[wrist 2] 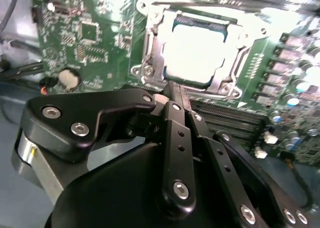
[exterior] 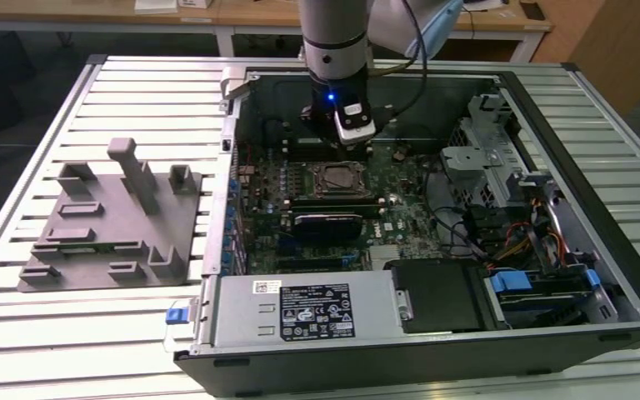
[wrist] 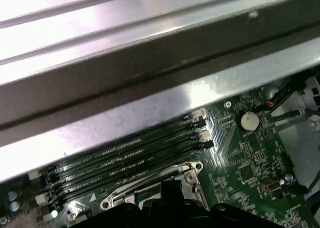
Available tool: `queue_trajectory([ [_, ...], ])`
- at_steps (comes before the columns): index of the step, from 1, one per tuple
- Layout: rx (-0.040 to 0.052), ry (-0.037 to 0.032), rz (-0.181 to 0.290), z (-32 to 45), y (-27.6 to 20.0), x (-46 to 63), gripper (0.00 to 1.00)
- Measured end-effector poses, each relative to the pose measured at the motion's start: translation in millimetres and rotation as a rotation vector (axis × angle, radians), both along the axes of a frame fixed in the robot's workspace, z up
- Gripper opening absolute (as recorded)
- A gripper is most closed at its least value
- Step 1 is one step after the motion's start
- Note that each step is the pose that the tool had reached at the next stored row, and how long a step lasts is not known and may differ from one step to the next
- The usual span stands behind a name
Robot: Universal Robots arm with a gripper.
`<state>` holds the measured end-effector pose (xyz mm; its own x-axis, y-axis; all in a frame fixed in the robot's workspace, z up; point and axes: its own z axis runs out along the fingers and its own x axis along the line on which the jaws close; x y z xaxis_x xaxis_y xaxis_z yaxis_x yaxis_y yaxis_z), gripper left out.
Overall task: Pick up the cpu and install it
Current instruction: 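Install the first cpu locking lever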
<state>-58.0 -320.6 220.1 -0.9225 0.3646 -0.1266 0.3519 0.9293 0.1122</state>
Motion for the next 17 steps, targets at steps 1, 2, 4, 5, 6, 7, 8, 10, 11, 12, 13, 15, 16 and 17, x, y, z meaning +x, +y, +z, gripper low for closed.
queue_trajectory([
  [1, -0.008, 0.0104, 0.0, 0.0, -0.4, 0.8, 0.11],
  [2, -0.0166, 0.021, 0.0, 0.0, -1.0, 1.6, 0.11],
  [4, -0.0335, 0.038, 0.0, 0.0, -2.5, 2.8, 0.11],
  [5, -0.0409, 0.045, 0.0, 0.0, -3.4, 3.3, 0.11],
  [6, -0.0485, 0.0523, 0.0, 0.0, -4.4, 3.7, 0.11],
  [7, -0.0556, 0.0594, 0.0, 0.0, -5.3, 4.2, 0.11],
  [8, -0.0616, 0.0657, 0.0, 0.1, -6.6, 4.5, 0.11],
  [10, -0.0656, 0.072, 0.0, -0.1, -10.2, 4.6, 0.11],
  [11, -0.0663, 0.0753, 0.0, -0.3, -12.5, 4.6, 0.11],
  [12, -0.0664, 0.0789, 0.0, -0.7, -14.6, 4.6, 0.11],
  [13, -0.0663, 0.0818, 0.0, -0.9, -15.6, 4.7, 0.11],
  [15, -0.0662, 0.0827, 0.0, -1.0, -15.7, 4.7, 0.11],
  [16, -0.0663, 0.0829, 0.0, -1.0, -15.7, 4.6, 0.11],
  [17, -0.0663, 0.083, 0.0, -1.0, -15.8, 4.6, 0.11],
])
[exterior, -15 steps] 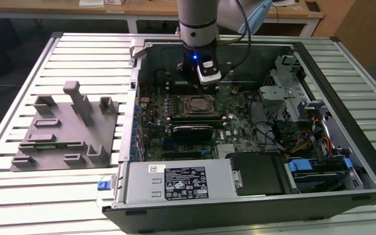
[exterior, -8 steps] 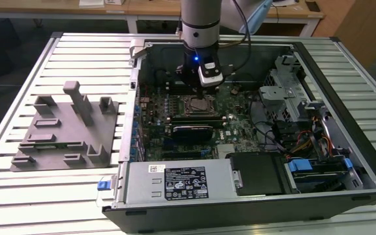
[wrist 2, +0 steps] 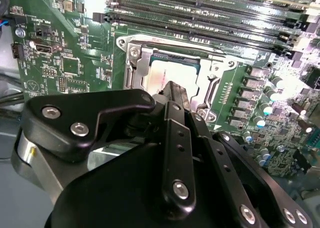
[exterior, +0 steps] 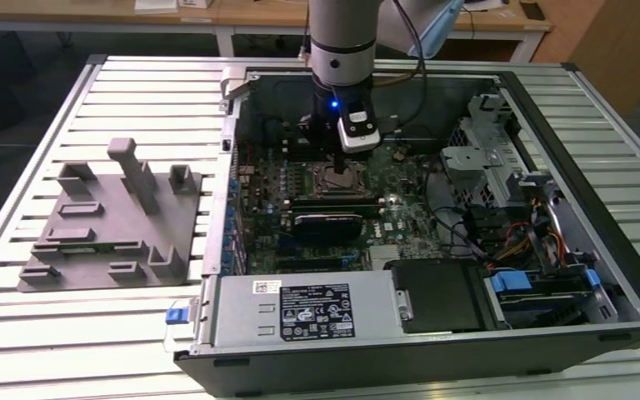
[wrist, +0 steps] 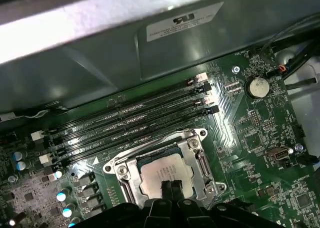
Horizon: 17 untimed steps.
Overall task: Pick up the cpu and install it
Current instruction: 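Install the first cpu locking lever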
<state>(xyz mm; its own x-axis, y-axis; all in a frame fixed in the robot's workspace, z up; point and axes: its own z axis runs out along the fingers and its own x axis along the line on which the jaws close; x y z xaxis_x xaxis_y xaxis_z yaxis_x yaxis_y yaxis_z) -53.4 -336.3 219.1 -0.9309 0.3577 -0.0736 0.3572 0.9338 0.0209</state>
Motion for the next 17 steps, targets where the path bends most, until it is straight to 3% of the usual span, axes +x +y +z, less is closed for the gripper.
queue_trajectory([
  [3, -0.0001, 0.0002, 0.008, 0.0, 0.0, 0.0, 0.11],
  [17, -0.0028, 0.0005, 0.244, -1.8, 0.0, 0.0, 0.11],
])
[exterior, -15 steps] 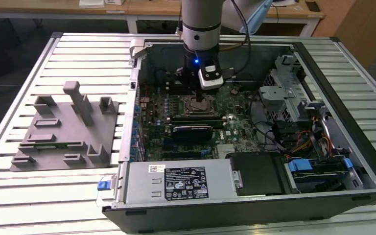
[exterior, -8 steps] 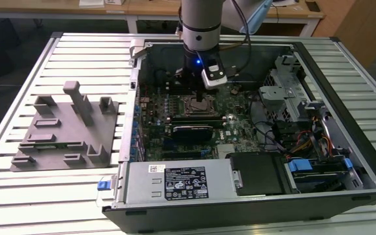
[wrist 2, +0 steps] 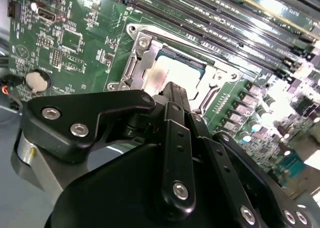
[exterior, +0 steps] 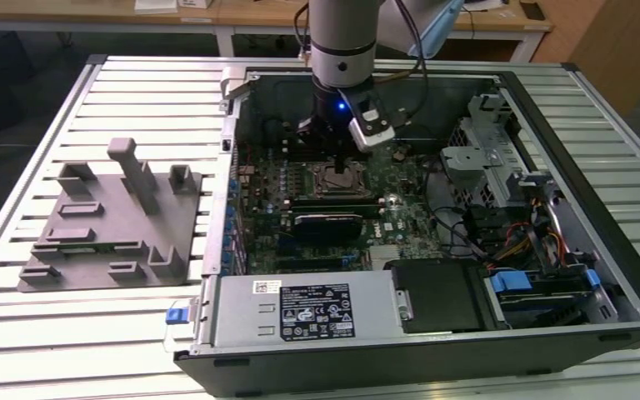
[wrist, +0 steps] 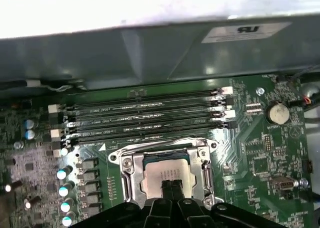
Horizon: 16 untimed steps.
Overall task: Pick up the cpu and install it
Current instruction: 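Install the first cpu locking lever, then install the second cpu locking lever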
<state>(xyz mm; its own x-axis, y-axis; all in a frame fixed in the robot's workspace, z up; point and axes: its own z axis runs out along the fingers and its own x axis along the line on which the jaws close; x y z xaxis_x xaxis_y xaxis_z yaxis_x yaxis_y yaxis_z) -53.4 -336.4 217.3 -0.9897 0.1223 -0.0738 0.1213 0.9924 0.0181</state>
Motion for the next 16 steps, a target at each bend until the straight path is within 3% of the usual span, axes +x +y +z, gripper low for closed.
queue_trajectory([
  [4, -0.0001, 0.0, 0.005, 1.6, 0.0, 0.0, 0.11],
  [9, 0.0, 0.0, 0.006, 9.9, 0.0, 0.0, 0.11],
  [16, 0.0001, -0.0001, 0.006, 11.3, 0.0, 0.0, 0.11],
])
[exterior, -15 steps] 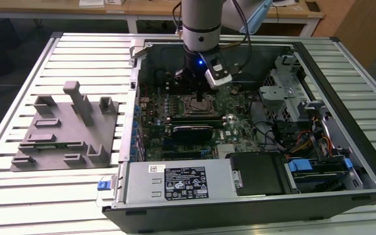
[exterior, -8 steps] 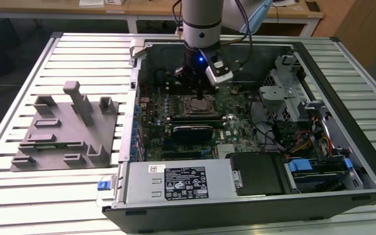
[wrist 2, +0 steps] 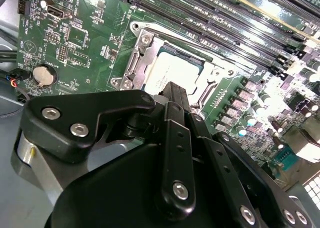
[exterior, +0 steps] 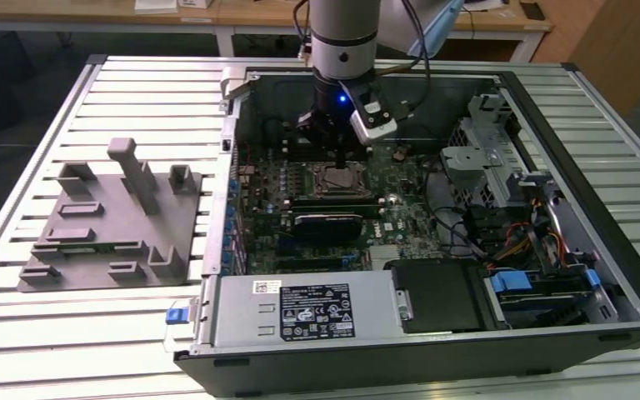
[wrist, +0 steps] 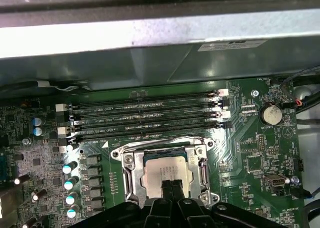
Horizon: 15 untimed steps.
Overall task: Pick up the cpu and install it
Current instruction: 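Install the second cpu locking lever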
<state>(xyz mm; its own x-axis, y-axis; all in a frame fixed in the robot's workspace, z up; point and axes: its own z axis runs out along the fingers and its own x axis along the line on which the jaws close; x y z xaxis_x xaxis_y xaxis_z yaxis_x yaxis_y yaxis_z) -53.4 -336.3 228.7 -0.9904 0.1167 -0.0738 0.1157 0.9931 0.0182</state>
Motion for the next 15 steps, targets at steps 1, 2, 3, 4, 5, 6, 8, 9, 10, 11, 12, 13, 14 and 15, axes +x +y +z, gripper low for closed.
queue_trajectory([
  [1, 0.0, 0.0, 0.0, 0.0, 0.0, 0.0, 0.11],
  [2, 0.0, 0.0, 0.0, 0.1, 0.0, 0.0, 0.11],
  [3, 0.0, 0.0, 0.0, 0.1, 0.0, 0.0, 0.11],
  [4, 0.0, 0.0, 0.0, 0.1, 0.0, 0.0, 0.11],
  [5, 0.0, 0.0, 0.0, 0.2, 0.0, 0.0, 0.11],
  [6, 0.0, 0.0, 0.0, 0.2, 0.0, 0.0, 0.11],
  [8, 0.0, 0.0, 0.0, 0.3, 0.0, 0.0, 0.11],
  [9, 0.0001, 0.0, 0.0, 0.4, 0.0, 0.0, 0.11],
  [10, -0.0006, 0.0003, 0.0, 1.2, -0.1, 0.0, 0.11],
  [11, -0.0003, 0.0002, 0.0, 2.3, -0.1, 0.0, 0.11],
  [12, 0.0, 0.0, 0.0, 3.6, 0.0, 0.0, 0.11],
  [13, -0.0001, 0.0001, 0.0, 5.3, 0.0, 0.0, 0.11],
  [14, -0.0001, 0.0001, 0.0, 7.1, 0.0, 0.0, 0.11],
  [15, 0.0001, 0.0001, 0.0, 9.1, 0.0, 0.0, 0.11],
])
